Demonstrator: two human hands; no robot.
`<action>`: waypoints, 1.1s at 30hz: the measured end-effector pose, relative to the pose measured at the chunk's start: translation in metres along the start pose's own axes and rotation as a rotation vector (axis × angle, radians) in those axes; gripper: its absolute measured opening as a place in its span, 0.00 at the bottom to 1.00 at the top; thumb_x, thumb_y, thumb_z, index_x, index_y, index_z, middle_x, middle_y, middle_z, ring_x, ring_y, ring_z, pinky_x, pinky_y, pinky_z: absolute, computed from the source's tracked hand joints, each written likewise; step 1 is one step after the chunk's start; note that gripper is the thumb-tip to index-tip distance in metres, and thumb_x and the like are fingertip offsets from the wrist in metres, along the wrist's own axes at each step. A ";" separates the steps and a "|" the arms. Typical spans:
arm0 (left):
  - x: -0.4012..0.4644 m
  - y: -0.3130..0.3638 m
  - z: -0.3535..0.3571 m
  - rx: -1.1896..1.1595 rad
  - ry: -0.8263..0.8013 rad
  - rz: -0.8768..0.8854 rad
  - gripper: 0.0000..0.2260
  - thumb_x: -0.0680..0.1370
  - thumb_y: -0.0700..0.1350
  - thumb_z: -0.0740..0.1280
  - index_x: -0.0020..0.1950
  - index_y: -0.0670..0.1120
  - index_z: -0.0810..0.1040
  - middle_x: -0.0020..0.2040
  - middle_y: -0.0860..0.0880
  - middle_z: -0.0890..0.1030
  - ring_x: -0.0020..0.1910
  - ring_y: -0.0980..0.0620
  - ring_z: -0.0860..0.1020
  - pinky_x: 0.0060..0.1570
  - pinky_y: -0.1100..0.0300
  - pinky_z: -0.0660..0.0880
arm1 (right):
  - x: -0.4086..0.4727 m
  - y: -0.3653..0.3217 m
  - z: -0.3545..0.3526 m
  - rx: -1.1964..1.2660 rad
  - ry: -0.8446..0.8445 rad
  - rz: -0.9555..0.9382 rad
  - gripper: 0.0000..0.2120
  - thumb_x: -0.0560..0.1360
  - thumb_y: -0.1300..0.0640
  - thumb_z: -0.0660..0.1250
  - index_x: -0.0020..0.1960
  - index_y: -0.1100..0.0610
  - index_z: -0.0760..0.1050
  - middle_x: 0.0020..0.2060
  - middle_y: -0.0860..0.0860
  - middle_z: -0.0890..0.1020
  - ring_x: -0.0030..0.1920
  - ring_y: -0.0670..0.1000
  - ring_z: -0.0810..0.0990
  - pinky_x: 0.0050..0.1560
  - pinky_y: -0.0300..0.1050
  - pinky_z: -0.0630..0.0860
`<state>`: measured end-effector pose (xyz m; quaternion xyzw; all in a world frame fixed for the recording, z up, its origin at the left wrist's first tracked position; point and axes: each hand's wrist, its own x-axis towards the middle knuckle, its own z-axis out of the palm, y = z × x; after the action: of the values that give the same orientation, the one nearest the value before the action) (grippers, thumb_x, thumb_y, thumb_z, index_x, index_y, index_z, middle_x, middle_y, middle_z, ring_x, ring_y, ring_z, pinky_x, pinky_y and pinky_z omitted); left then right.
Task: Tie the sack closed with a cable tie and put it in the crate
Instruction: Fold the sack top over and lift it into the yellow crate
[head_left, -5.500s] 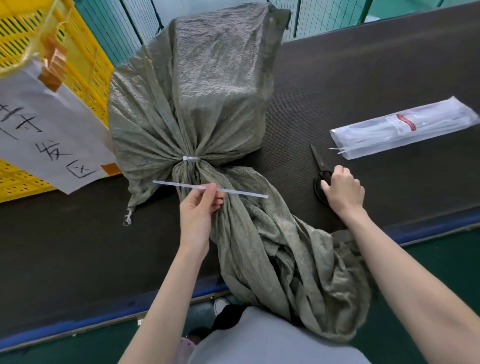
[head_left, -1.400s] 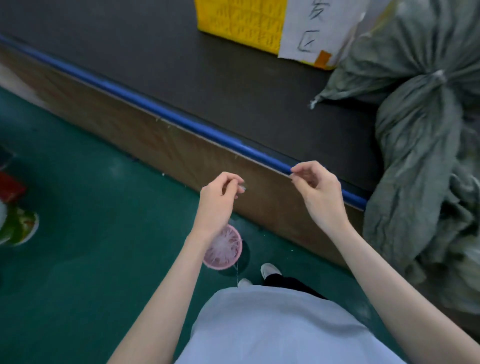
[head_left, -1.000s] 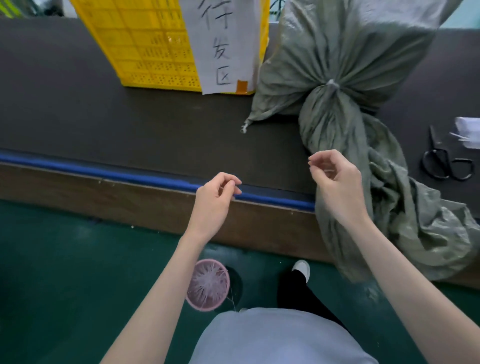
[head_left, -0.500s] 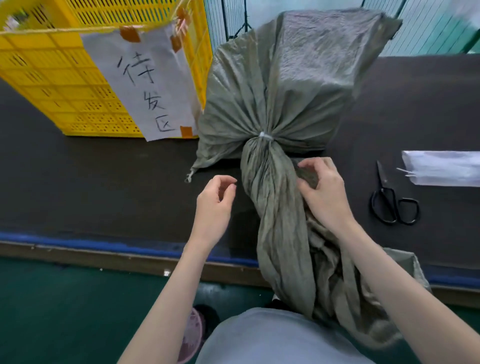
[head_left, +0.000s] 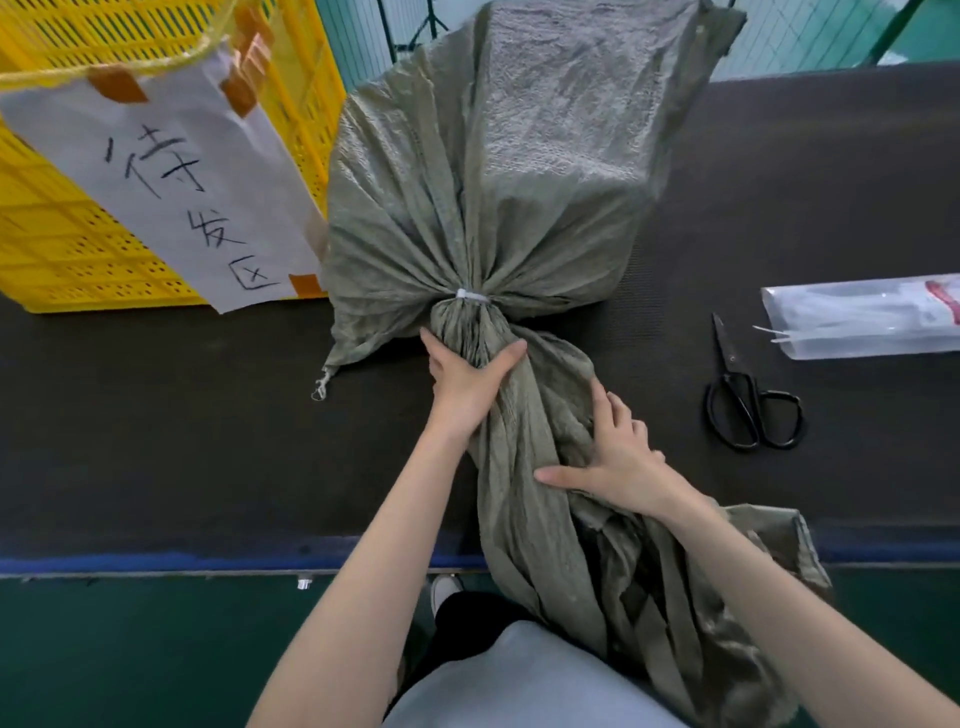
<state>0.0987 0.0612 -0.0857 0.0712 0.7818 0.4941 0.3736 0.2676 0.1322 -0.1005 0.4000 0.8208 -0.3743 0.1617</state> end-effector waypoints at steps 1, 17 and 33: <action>0.008 0.000 0.000 -0.024 0.002 -0.011 0.55 0.68 0.58 0.75 0.77 0.49 0.35 0.77 0.45 0.57 0.74 0.45 0.62 0.71 0.49 0.62 | -0.001 0.001 0.005 -0.034 -0.011 0.017 0.64 0.57 0.27 0.69 0.74 0.47 0.29 0.77 0.53 0.44 0.74 0.60 0.50 0.67 0.67 0.57; 0.040 0.015 -0.058 -0.122 -0.438 -0.311 0.11 0.75 0.46 0.68 0.53 0.42 0.80 0.45 0.43 0.85 0.42 0.48 0.84 0.41 0.56 0.80 | 0.001 -0.016 0.028 -0.230 0.350 -0.058 0.11 0.71 0.59 0.66 0.51 0.59 0.69 0.50 0.54 0.71 0.51 0.63 0.75 0.41 0.51 0.69; 0.024 0.039 -0.105 -0.243 -0.461 -0.115 0.15 0.77 0.52 0.66 0.58 0.45 0.80 0.54 0.45 0.84 0.52 0.48 0.83 0.55 0.53 0.76 | 0.059 -0.065 -0.004 0.067 0.795 -0.547 0.23 0.66 0.69 0.70 0.60 0.63 0.70 0.53 0.59 0.74 0.52 0.60 0.75 0.51 0.52 0.74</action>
<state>0.0029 0.0169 -0.0413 0.0921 0.6137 0.5330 0.5751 0.1802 0.1406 -0.0996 0.2864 0.8816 -0.2475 -0.2820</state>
